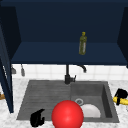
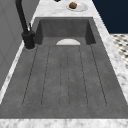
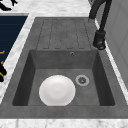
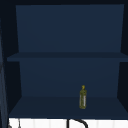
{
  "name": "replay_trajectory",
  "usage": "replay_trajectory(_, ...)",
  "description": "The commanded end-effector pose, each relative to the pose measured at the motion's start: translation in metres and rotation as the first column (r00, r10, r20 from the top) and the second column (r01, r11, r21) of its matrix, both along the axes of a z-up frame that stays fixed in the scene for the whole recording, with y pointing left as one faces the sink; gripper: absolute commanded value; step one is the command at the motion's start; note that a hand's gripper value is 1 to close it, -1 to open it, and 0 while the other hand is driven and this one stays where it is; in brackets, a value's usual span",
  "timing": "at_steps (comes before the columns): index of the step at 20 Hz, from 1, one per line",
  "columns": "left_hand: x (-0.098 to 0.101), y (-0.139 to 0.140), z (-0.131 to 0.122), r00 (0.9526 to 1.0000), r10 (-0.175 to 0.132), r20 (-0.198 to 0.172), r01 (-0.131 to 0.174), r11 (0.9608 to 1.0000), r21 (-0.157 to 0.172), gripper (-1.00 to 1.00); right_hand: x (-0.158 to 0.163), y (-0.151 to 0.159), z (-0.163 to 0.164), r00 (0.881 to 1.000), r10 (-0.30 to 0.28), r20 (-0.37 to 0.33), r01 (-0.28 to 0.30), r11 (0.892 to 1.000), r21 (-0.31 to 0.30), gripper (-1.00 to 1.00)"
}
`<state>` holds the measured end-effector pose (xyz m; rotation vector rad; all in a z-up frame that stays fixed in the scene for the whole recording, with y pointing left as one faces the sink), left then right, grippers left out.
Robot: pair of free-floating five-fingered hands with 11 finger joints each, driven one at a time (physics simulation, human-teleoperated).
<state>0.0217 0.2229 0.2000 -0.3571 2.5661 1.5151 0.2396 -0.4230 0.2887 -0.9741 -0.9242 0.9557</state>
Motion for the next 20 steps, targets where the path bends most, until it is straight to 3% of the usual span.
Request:
replay_trajectory(1,0.000,0.000,0.000,1.0000,0.000,0.000,0.000,1.0000,0.000,0.00,-0.003,-0.030,0.000,0.998,0.016,0.069,-0.017,1.000,0.018,1.00)
replay_trajectory(10,0.000,0.000,0.000,1.0000,0.000,0.000,0.000,1.0000,0.000,0.00,-0.017,-0.095,-0.007,0.995,0.050,0.091,-0.052,0.999,0.013,1.00)
replay_trajectory(15,0.000,0.000,0.000,1.0000,0.000,0.000,0.000,1.0000,0.000,0.00,-0.020,-0.121,-0.032,0.986,0.086,0.140,-0.089,0.996,0.018,1.00)
replay_trajectory(20,0.000,0.000,0.000,1.0000,0.000,0.000,0.000,1.0000,0.000,0.00,-0.020,-0.136,-0.065,0.981,0.128,0.145,-0.132,0.991,0.012,1.00)
